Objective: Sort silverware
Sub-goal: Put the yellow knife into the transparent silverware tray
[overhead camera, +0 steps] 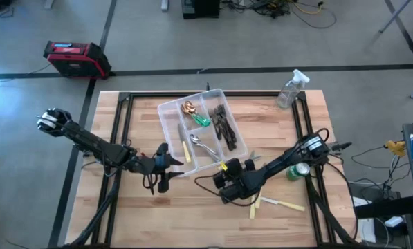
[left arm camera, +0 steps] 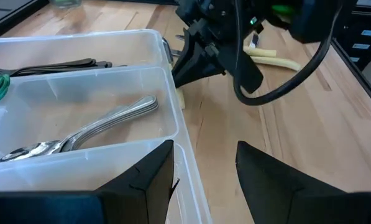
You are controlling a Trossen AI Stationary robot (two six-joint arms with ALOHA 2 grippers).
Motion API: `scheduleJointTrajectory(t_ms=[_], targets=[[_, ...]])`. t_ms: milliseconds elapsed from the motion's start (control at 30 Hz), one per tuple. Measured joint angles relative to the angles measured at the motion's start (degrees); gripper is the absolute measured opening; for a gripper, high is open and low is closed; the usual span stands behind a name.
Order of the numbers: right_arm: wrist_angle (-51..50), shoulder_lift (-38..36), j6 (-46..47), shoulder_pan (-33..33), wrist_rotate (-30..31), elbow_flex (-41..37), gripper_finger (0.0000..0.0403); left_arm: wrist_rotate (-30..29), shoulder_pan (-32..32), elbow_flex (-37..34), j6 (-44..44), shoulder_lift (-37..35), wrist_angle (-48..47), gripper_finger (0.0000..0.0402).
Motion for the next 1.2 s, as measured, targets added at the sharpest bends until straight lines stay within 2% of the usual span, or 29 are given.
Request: scheduleJointTrajectory(t_ms=[67, 267, 433, 567, 667, 833, 933, 1067, 1200], targets=[[0.39, 0.67, -0.14, 0.02, 0.38, 0.0, 0.0006, -0.02, 0.0, 0.0, 0.0, 0.09, -0.02, 0.0158], [7.6, 0.94, -7.91, 0.36, -3.41, 0.3, 0.0003, -0.93, 0.02, 0.0, 0.27, 0.07, 0.03, 0.0158], [11.07, 1.01, -13.11, 1.95, -9.04, 3.71, 0.0001, 4.37, -0.83, 0.0, 2.26, 1.1, 2.76, 0.0158], [11.09, 1.02, -16.47, 3.37, -9.35, 7.35, 0.0001, 4.9, -4.01, 0.0, 3.96, 3.76, 8.01, 0.0158], [8.86, 0.24, -18.8, 4.57, -9.04, 9.31, 0.0, 1.34, -7.34, 0.03, 3.21, 6.88, 12.32, 0.0158], [-1.06, -0.42, -16.26, 6.41, -4.03, 9.75, 0.0, -11.68, -12.58, 0.99, -3.64, 14.48, 15.4, 0.0158], [-1.58, 0.55, -15.41, 6.17, -0.99, 8.84, 0.0, -16.63, -14.57, 4.24, -6.42, 20.41, 15.58, 0.0158], [1.27, 3.99, -16.59, 5.44, -1.02, 8.66, 0.0, -18.15, -15.52, 10.45, -6.89, 28.5, 14.28, 0.0158], [9.0, 6.69, -18.83, 5.56, -3.45, 9.24, 0.0, -18.92, -15.73, 17.25, -12.02, 33.88, 4.43, 0.0158]])
